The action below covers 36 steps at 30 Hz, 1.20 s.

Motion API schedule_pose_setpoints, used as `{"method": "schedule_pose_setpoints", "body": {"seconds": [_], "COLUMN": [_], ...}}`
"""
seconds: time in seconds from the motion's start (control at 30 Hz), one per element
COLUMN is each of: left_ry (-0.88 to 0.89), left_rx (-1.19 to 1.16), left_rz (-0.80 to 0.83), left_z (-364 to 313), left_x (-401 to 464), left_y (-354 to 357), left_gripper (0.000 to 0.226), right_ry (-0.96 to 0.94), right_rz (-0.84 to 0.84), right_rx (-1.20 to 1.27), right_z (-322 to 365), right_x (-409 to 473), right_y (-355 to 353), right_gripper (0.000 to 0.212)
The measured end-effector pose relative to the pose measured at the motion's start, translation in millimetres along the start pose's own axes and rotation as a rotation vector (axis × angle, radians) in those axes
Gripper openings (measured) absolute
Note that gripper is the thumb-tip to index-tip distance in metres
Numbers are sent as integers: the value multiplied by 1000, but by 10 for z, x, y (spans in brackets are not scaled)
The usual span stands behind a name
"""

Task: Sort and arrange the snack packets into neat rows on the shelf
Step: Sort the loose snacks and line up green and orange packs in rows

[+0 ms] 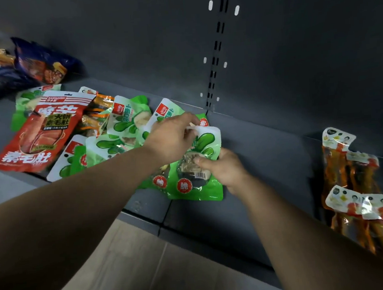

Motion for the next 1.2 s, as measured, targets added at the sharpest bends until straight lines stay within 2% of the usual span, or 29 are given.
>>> {"method": "schedule_pose_setpoints", "body": {"seconds": [0.13,0.2,0.27,0.37,0.47,0.53,0.63,0.7,0.77,0.87,0.9,1.0,1.13,1.2], "left_ry": [-244,-356,-455,-562,-600,-615,-602,-578,-527,-440,-415,-384,-473,-514], "left_rx": [134,34,-163,-406,-586,-650,-692,-649,-546,-404,-346,-147,-14,28], "left_rz": [-54,-67,-91,-34,6,6,-6,-15,13,86,96,40,-99,-105], "left_z": [263,401,515,623,684,738,865,965,993,1016,1054,1255,1586,1712], "left_x": [-102,-213,-354,-506,-615,-652,-639,-615,-556,-481,-454,-350,-211,-190], "left_y": [-7,-31,-36,49,90,102,98,62,-7,-148,-219,-510,-834,-879], "left_gripper": [48,58,61,52,48,37,22,28,27,16,18,24,49,64], "right_ry": [1,-17,-15,34,85,113,123,117,100,107,112,140,141,140], "right_rz": [63,101,113,128,146,141,138,148,143,128,129,89,31,4], "right_rx": [66,88,128,213,253,272,273,287,297,285,270,210,120,76], "right_z": [13,94,151,188,175,166,170,198,267,356,385,387,443,384], "right_x": [45,53,94,158,160,132,127,140,148,158,168,195,233,313], "right_y": [41,98,137,211,319,357,383,431,432,436,443,419,522,616], "right_gripper": [9,9,8,10,29,41,32,20,24,73,71,27,20,15]}}
Point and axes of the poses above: each hand's wrist, its own x-axis towards the middle knuckle, its own y-axis out of the palm, z = x × y, the point moved 8 cm from there along x, towards the middle knuckle, and after that the axes turned 7 degrees about z, right-handed, at the moved point
